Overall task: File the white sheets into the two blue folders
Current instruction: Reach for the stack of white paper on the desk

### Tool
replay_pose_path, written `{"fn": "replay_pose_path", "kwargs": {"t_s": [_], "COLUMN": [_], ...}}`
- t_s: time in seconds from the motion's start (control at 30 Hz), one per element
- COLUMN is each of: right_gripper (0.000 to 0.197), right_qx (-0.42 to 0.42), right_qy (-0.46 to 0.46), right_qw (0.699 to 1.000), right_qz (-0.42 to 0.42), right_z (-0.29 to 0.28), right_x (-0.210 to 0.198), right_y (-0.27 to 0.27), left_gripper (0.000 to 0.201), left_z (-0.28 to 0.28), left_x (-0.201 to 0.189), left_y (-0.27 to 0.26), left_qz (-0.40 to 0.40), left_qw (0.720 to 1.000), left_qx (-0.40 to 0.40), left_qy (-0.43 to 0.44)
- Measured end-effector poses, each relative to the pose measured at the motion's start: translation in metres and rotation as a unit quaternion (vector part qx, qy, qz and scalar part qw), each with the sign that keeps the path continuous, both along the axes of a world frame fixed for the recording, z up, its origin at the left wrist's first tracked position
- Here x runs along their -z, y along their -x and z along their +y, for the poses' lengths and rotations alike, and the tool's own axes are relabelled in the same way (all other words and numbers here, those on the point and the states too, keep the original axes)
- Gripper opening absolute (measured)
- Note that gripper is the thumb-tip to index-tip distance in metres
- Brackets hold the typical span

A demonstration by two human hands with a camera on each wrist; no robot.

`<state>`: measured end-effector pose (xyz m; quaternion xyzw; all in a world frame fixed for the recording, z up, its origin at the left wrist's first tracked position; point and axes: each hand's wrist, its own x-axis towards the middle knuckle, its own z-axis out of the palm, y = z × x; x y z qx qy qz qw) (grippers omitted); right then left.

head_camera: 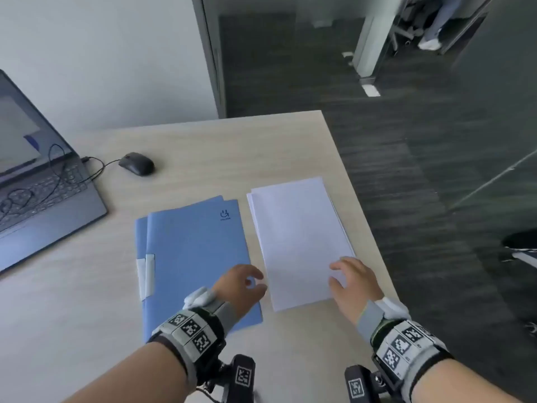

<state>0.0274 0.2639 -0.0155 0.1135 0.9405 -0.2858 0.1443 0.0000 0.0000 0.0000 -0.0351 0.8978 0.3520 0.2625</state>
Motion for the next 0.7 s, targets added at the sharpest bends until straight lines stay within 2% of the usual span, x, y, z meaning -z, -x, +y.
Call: {"fn": "replay_pose_path", "kwargs": {"t_s": [0.07, 0.17, 0.37, 0.57, 0.7], "right_gripper": [0.031, 0.034, 0.037, 0.034, 0.038], "right_qx": [0.054, 0.081, 0.147, 0.294, 0.331], "right_qy": [0.004, 0.009, 0.062, 0.200, 0.260], "right_qw": [0.999, 0.996, 0.987, 0.935, 0.907], "right_qz": [-0.001, -0.022, -0.014, -0.008, 0.000], "right_z": [0.008, 0.015, 0.014, 0.011, 0.012], "right_x": [0.001, 0.005, 0.004, -0.003, -0.006], "right_y": [-0.005, -0.011, -0.007, 0.007, 0.016], "left_gripper": [0.016, 0.022, 0.020, 0.017, 0.015], "left_z": [-0.001, 0.000, 0.023, 0.030, 0.025], "left_x": [0.003, 0.009, 0.011, 0.011, 0.010], "left_y": [-0.001, -0.006, 0.001, 0.002, 0.001], "left_qz": [-0.002, -0.002, -0.004, -0.022, -0.035], "left_qw": [0.999, 0.997, 0.996, 0.993, 0.993], "left_qx": [-0.045, -0.068, -0.044, -0.065, -0.069], "left_qy": [-0.031, -0.047, -0.076, -0.093, -0.089]}}
